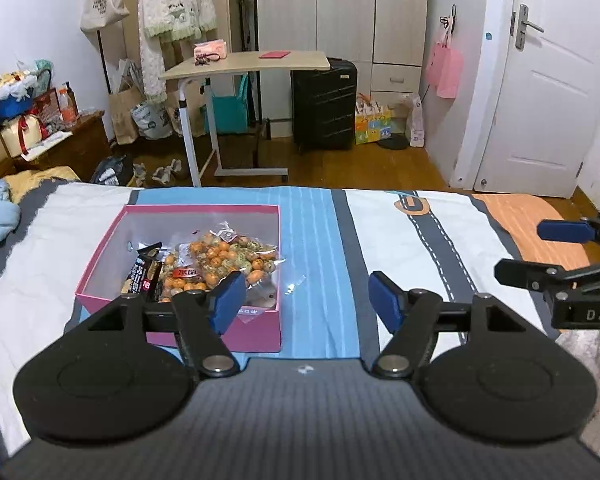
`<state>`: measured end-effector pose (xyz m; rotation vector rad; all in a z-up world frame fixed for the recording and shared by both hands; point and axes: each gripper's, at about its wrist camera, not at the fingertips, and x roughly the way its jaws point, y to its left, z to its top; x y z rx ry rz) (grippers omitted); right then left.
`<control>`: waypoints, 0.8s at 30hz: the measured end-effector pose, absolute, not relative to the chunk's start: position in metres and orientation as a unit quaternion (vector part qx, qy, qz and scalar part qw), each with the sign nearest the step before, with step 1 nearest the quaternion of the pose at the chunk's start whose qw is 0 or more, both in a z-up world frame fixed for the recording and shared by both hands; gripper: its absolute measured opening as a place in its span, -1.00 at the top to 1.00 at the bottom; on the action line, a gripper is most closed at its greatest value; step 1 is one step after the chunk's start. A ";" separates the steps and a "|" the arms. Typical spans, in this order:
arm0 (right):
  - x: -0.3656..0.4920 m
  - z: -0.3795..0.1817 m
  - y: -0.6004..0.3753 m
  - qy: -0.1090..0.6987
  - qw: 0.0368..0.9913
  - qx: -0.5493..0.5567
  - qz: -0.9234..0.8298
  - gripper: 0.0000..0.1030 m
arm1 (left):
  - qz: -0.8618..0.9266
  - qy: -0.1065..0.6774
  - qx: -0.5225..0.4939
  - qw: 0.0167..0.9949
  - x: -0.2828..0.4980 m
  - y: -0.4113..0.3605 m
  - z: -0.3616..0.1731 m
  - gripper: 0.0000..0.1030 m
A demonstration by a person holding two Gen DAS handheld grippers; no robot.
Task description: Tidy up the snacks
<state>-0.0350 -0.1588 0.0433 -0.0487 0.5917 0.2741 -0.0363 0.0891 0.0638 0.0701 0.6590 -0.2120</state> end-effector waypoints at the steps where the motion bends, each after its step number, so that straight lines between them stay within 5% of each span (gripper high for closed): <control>1: -0.039 0.041 -0.159 0.288 0.949 -0.025 0.128 -0.63 | -0.107 0.320 0.035 0.941 -0.040 0.088 0.063 -0.34; 11: -0.068 0.024 -0.166 0.268 0.961 0.010 0.065 -0.71 | -0.093 0.299 0.049 0.948 -0.063 0.078 0.046 -0.42; 16: -0.077 0.019 -0.162 0.261 0.965 0.005 0.040 -0.92 | -0.103 0.294 0.039 0.949 -0.070 0.079 0.044 -0.48; 24: -0.081 0.010 -0.155 0.280 0.960 0.008 0.017 -1.00 | -0.102 0.290 0.029 0.951 -0.073 0.084 0.039 -0.81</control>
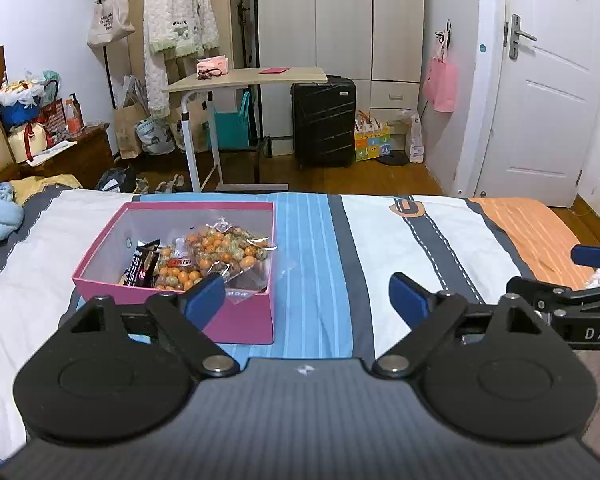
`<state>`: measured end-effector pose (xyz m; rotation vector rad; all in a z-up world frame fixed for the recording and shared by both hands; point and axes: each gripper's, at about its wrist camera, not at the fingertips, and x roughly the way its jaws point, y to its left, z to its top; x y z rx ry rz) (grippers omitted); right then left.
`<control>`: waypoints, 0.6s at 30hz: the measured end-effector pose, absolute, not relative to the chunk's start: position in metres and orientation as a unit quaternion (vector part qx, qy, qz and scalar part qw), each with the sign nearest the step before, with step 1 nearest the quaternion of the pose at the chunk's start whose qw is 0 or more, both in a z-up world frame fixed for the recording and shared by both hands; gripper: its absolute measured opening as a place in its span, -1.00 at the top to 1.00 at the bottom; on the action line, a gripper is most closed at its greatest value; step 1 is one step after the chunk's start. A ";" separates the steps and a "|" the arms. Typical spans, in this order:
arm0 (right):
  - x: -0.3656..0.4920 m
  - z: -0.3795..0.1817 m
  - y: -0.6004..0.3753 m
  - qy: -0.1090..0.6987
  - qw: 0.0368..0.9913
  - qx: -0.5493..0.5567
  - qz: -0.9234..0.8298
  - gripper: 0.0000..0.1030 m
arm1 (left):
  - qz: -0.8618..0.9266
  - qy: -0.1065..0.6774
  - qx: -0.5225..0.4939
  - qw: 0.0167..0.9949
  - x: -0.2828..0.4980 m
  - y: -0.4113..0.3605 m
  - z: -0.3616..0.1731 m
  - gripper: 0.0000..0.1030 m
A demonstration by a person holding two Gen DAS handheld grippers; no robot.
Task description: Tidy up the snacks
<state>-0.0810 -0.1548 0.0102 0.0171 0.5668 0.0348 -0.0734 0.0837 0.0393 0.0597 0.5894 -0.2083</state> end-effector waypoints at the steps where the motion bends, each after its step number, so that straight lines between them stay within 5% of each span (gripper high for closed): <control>1: -0.081 0.010 -0.153 0.282 0.959 0.003 0.009 -1.00 | -0.102 0.291 0.029 0.951 -0.073 0.084 0.038 -0.82; 18: -0.084 0.011 -0.146 0.303 0.953 0.003 -0.016 -1.00 | -0.082 0.320 0.055 0.942 -0.069 0.080 0.026 -1.00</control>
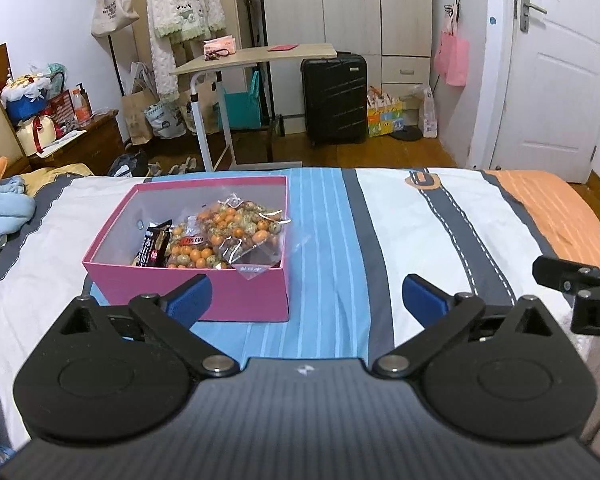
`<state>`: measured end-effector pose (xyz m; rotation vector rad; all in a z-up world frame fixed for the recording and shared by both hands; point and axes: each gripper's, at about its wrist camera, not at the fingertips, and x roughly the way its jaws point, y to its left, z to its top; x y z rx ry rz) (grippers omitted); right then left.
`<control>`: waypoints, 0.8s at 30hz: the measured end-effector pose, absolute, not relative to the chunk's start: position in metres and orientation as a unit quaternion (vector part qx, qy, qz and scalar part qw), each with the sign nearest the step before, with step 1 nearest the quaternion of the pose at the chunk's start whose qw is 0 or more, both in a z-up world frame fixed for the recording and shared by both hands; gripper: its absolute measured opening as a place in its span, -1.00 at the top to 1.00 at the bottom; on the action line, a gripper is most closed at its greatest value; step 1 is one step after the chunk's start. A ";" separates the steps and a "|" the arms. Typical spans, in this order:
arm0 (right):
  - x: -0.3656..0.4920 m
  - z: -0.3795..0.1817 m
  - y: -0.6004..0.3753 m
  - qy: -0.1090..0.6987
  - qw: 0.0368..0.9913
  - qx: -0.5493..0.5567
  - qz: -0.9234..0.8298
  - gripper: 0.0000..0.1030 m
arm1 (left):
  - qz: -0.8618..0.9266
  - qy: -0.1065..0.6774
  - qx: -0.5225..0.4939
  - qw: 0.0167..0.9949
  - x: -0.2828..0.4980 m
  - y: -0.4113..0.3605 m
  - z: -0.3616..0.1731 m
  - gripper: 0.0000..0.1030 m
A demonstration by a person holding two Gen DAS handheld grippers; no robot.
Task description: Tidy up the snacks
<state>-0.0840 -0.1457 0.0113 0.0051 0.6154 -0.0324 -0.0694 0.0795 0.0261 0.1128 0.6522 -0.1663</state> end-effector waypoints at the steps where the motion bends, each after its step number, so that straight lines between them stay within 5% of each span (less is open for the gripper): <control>1: -0.084 0.011 -0.145 0.304 0.952 0.003 -0.017 -1.00 | -0.081 0.320 0.055 0.942 -0.070 0.080 0.026 -1.00; 24: -0.077 0.003 -0.137 0.329 0.944 0.006 -0.023 -1.00 | -0.050 0.299 0.067 0.950 -0.072 0.074 0.017 -1.00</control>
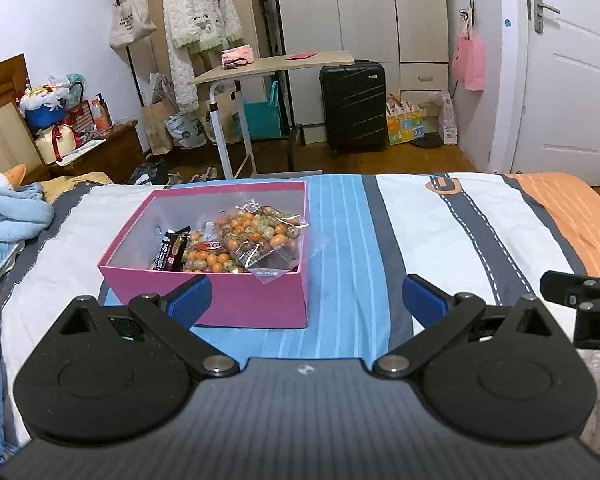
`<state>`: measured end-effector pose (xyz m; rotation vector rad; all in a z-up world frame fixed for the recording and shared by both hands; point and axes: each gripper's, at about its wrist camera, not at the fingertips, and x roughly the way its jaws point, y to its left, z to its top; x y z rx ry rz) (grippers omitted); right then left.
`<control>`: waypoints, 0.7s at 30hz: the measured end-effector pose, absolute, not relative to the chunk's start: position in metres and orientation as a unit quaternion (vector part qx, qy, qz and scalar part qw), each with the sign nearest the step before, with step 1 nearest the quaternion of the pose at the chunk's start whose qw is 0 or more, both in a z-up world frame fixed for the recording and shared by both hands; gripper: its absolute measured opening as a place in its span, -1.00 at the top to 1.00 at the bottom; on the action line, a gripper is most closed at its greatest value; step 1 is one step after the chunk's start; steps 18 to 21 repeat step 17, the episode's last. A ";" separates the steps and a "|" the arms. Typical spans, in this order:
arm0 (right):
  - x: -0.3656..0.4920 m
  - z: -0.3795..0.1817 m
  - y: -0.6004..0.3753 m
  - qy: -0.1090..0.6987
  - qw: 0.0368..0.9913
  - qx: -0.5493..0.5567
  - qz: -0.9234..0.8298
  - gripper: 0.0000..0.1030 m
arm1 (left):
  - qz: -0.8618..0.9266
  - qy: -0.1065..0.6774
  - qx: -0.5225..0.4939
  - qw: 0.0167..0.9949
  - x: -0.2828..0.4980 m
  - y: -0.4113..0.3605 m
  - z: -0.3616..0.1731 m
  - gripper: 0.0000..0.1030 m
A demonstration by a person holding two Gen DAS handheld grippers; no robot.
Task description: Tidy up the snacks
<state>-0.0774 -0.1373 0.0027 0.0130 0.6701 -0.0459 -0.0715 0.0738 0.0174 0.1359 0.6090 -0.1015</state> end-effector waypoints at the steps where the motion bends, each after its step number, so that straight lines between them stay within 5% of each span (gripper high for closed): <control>1: -0.078 0.002 -0.138 0.329 0.944 0.007 -0.023 -1.00 | -0.051 0.300 0.066 0.950 -0.072 0.074 0.018 -1.00; 21: -0.076 -0.003 -0.137 0.338 0.941 0.008 -0.022 -1.00 | -0.051 0.293 0.080 0.952 -0.076 0.069 0.018 -1.00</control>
